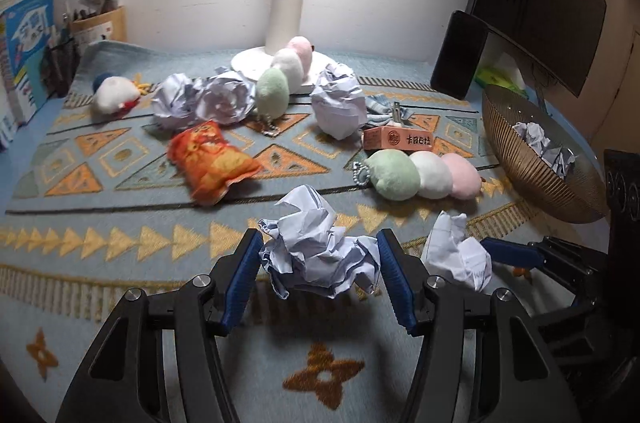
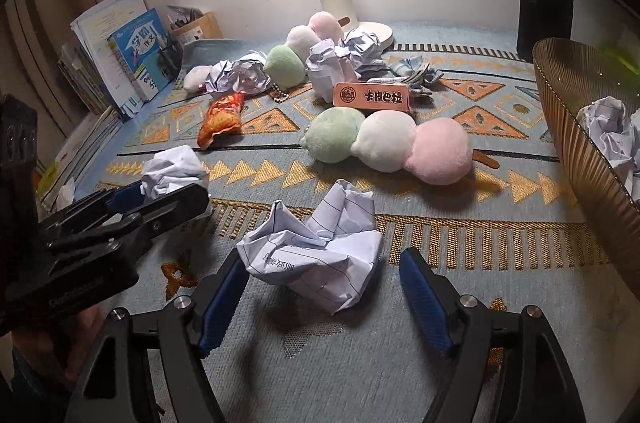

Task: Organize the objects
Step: 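Grasp a paper ball with the left tool while the right tool grasps a lined paper ball, then carry both paper balls over the bowl and open both tools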

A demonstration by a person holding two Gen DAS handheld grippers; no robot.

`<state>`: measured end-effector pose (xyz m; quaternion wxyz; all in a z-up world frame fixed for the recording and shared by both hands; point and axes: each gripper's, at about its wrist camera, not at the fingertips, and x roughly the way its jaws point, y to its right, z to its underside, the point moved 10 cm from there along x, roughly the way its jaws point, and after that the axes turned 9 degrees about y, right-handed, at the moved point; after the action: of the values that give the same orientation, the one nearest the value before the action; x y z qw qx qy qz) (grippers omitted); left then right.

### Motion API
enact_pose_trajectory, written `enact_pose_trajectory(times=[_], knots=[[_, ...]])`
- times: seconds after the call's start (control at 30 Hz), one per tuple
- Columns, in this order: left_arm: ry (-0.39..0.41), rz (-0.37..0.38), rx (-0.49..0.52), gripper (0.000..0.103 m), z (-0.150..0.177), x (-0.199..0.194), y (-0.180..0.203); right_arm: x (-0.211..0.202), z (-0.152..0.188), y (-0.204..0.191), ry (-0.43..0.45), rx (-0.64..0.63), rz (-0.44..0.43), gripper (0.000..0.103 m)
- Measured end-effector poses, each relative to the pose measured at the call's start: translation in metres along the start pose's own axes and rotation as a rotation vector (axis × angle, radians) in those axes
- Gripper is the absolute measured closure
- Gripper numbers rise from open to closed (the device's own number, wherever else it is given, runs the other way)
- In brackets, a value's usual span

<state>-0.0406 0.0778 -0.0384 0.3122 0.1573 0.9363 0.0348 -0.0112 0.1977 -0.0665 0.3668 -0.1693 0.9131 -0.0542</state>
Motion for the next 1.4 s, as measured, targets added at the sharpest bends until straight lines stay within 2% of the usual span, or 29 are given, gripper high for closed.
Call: enact_pose_trajectory(times=[0.13,0.27,0.37,0.4,0.47,0.7,0.87,0.93,0.97,1.07,1.17,1.27,1.4], knots=[[0.033,-0.023,-0.01,0.047,0.008,-0.016,-0.005,0.001,0.0,0.0,-0.004,0.0,-0.003,0.025],[0.044,-0.031,-0.015,0.047,0.009,-0.015,-0.007,0.003,-0.002,0.001,-0.019,0.038,-0.027,0.022],[0.059,-0.027,-0.006,0.047,0.008,-0.016,-0.005,0.003,-0.003,0.0,-0.019,0.048,-0.01,0.023],[0.063,-0.023,-0.002,0.047,0.008,-0.018,-0.003,0.004,-0.003,0.0,-0.017,0.032,0.012,0.025],[0.062,-0.029,0.008,0.046,0.009,-0.018,-0.002,0.003,-0.003,0.0,-0.007,0.002,0.054,0.047],[0.065,-0.027,0.02,0.046,0.008,-0.019,0.0,-0.014,-0.011,0.004,0.055,0.054,0.011,0.049],[0.078,-0.058,-0.005,0.046,0.003,-0.023,0.004,-0.067,-0.039,0.019,0.153,0.067,0.064,0.049],[0.078,0.02,-0.052,0.046,-0.002,-0.026,0.022,-0.1,-0.057,0.03,0.224,0.06,0.104,0.049],[0.093,0.036,-0.044,0.047,-0.009,-0.03,0.034,-0.119,-0.067,0.039,0.257,0.056,0.14,0.049],[0.177,0.079,0.041,0.046,-0.04,-0.051,0.081,-0.168,-0.087,0.074,0.324,0.068,0.251,0.049],[0.238,0.167,0.078,0.046,-0.073,-0.064,0.13,-0.21,-0.099,0.114,0.373,0.137,0.31,0.049],[0.243,0.271,0.1,0.046,-0.096,-0.062,0.179,-0.234,-0.091,0.148,0.402,0.2,0.334,0.049],[0.222,0.356,0.119,0.046,-0.109,-0.049,0.228,-0.242,-0.085,0.182,0.382,0.237,0.382,0.048]])
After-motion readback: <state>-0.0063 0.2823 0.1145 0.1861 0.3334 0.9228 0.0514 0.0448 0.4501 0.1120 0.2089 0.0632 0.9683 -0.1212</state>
